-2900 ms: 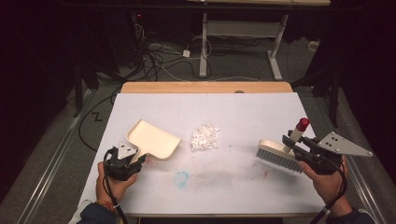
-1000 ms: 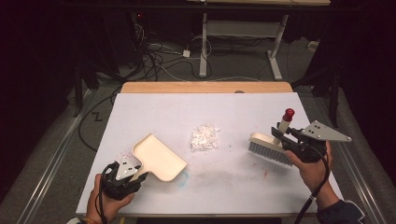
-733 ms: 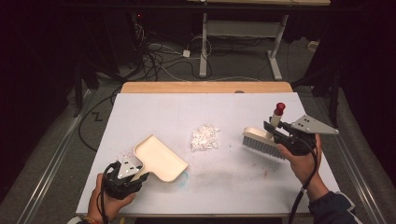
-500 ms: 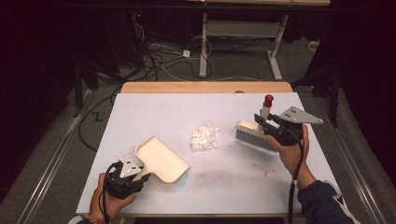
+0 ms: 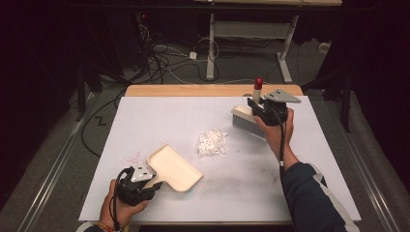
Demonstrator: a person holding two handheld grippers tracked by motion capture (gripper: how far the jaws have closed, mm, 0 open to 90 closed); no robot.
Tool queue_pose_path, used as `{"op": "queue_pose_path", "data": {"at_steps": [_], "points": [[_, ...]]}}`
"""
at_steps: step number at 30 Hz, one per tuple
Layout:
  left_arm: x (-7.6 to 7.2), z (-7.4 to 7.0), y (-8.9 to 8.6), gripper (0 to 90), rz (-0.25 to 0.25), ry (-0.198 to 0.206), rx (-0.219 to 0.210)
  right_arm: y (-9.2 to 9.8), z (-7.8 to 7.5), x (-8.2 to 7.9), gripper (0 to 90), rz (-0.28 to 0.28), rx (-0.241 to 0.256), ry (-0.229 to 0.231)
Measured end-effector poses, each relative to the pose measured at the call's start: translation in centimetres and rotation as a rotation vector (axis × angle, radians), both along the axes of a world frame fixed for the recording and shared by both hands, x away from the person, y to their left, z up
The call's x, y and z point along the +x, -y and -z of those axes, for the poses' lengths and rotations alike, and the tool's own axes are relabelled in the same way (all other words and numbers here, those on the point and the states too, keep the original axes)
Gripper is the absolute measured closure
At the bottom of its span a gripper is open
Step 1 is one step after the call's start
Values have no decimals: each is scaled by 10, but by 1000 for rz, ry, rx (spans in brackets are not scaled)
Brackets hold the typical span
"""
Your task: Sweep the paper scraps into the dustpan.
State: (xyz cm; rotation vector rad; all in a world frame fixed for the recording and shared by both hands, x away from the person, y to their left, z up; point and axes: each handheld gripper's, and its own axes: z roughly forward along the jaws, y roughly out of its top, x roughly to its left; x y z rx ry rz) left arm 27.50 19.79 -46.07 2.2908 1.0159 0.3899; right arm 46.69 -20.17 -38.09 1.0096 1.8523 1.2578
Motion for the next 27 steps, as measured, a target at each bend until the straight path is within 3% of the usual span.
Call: {"op": "queue_pose_path", "data": {"at_steps": [3, 5, 8, 12, 16, 27], "points": [[1, 0, 3, 634, 4, -6, -2, -10, 3, 12, 702, 30, 21, -3], [2, 0, 5, 633, 7, -7, -1, -20, 5, 19, 703, 41, 5, 5], [3, 1, 6, 633, 13, -8, -3, -34, 9, 25, 703, 48, -3, 28], [4, 2, 7, 633, 12, -13, -8, -47, 17, 28, 703, 33, 15, 24], [5, 3, 9, 633, 7, -19, -14, -57, 18, 23, 703, 13, 28, 12], [14, 1, 22, 633, -2, -35, -7, -85, 21, -4, 700, -93, 2, 1]]}}
